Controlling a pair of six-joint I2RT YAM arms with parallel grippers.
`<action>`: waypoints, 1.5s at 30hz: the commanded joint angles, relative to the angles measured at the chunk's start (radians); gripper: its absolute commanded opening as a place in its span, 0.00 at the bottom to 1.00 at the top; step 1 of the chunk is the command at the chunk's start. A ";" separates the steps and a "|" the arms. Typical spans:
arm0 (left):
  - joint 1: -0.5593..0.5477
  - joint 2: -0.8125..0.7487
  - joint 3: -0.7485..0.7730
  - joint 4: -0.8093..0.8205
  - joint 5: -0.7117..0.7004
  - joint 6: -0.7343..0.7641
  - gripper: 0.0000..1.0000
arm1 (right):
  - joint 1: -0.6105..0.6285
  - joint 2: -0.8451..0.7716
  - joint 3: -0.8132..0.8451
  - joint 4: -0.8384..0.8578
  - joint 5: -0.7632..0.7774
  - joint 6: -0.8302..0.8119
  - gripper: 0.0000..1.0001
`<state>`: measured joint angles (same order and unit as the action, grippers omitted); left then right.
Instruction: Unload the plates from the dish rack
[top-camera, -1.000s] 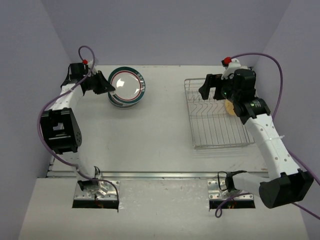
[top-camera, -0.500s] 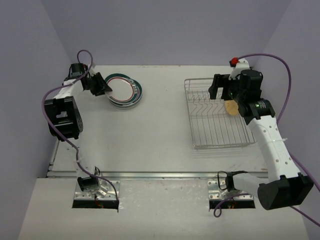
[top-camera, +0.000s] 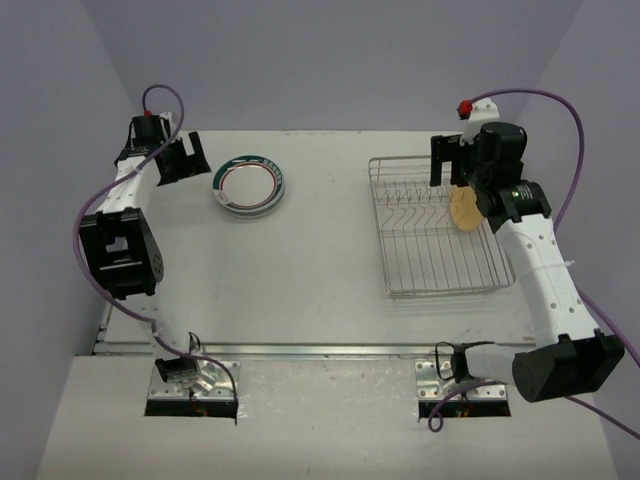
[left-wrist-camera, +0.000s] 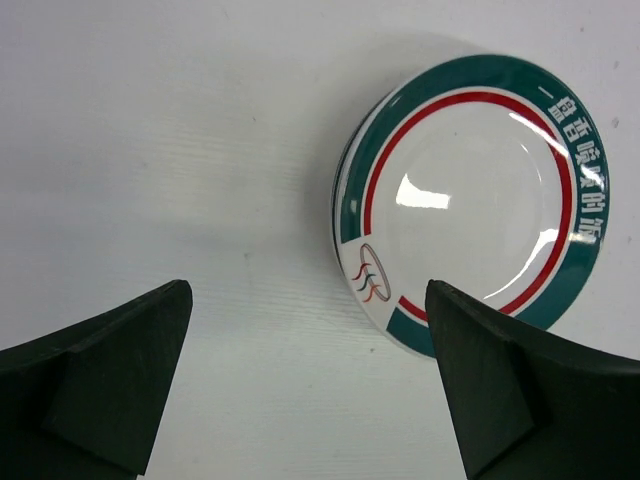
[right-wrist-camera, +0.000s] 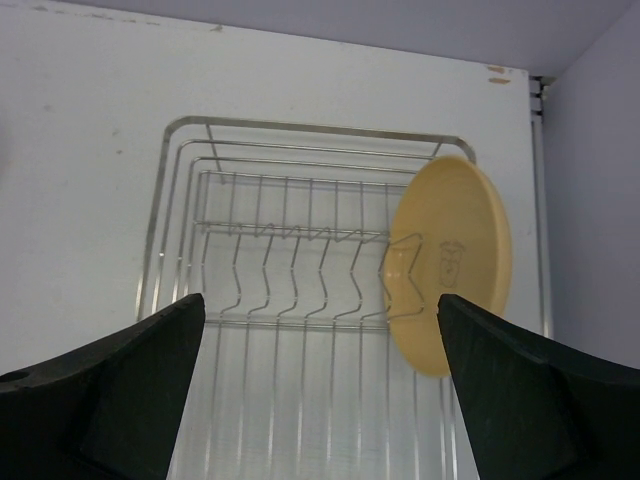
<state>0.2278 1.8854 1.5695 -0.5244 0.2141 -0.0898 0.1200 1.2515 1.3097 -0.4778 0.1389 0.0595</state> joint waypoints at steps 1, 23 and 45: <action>-0.076 -0.224 -0.103 0.122 -0.264 0.165 1.00 | -0.003 0.061 0.029 0.012 0.181 -0.177 0.96; -0.281 -0.451 -0.307 0.166 -0.200 0.147 1.00 | -0.311 0.404 0.211 -0.111 -0.079 -0.245 0.94; -0.280 -0.424 -0.318 0.173 -0.171 0.126 1.00 | -0.324 0.557 0.246 -0.196 -0.190 -0.145 0.36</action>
<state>-0.0570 1.4712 1.2587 -0.3923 0.0315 0.0468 -0.2062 1.8058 1.5039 -0.6749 -0.0932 -0.1069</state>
